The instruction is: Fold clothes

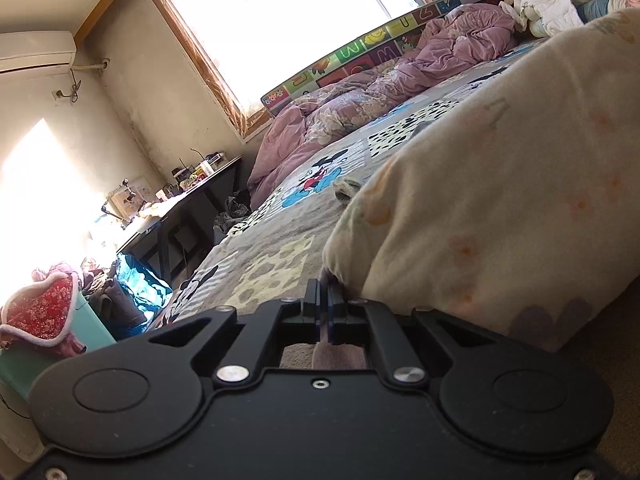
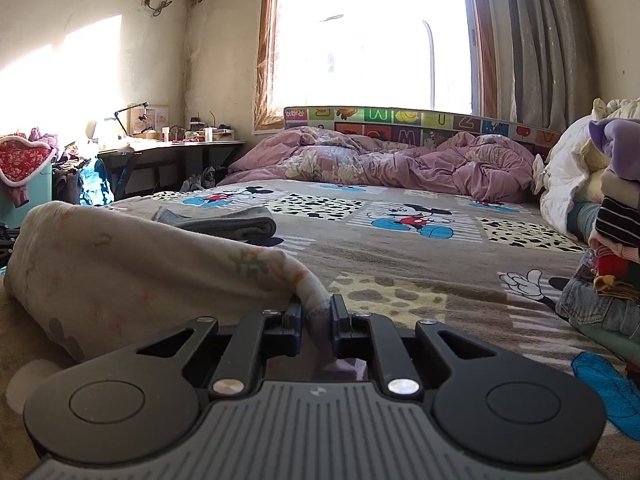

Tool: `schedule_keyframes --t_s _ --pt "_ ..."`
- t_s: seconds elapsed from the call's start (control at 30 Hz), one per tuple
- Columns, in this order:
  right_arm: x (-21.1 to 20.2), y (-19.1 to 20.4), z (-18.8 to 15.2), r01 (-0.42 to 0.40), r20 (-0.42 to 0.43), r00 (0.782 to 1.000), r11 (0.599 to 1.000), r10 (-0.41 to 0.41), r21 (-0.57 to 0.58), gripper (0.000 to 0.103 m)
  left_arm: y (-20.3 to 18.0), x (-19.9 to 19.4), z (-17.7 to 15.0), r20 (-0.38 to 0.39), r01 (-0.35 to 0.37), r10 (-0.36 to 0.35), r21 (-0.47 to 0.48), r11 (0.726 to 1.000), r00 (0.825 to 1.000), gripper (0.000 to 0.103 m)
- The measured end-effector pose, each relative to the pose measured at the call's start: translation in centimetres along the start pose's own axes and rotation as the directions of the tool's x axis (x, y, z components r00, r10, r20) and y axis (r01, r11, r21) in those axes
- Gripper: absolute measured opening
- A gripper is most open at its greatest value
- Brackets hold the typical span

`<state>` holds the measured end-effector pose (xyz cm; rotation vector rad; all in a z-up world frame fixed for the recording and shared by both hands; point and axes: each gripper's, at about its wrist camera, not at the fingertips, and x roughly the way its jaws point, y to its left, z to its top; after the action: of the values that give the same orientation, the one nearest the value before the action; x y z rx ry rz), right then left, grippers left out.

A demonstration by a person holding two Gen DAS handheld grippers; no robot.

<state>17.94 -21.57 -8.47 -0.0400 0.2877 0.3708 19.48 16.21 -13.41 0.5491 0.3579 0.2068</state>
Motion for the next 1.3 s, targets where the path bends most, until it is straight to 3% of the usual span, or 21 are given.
schedule_keyframes --t_s 0.37,0.8,1.03,1.07,1.2,1.3 --pt "4.5 -1.6 0.9 0.005 -0.041 0.999 1.000 -0.004 0.026 0.015 -0.4 3.4 0.9 -0.042 0.003 -0.001 0.034 0.999 0.999 0.002" --pt "7.6 -3.3 0.6 -0.027 -0.149 0.988 0.994 0.043 0.109 0.015 -0.6 5.0 1.3 -0.113 0.026 -0.022 0.032 0.999 0.993 0.002" --pt "7.8 -6.6 0.0 -0.005 -0.151 0.987 0.954 0.052 0.300 0.027 -0.8 5.3 1.5 -0.124 0.024 -0.019 0.042 0.999 0.992 0.002" --pt "7.8 -7.0 -0.1 -0.001 -0.149 0.987 0.947 0.052 0.323 0.032 -0.8 5.3 1.5 -0.123 0.022 -0.017 0.043 0.999 0.992 0.002" --pt "7.4 -8.6 -0.5 0.010 -0.141 0.989 0.908 0.054 0.419 0.036 -0.4 5.1 1.7 -0.127 -0.002 0.006 0.031 1.000 0.992 0.011" --pt "7.1 -10.0 -0.9 0.007 -0.137 0.988 0.863 0.072 0.504 0.036 0.3 4.9 1.8 -0.130 -0.022 0.024 0.016 1.000 0.991 0.027"
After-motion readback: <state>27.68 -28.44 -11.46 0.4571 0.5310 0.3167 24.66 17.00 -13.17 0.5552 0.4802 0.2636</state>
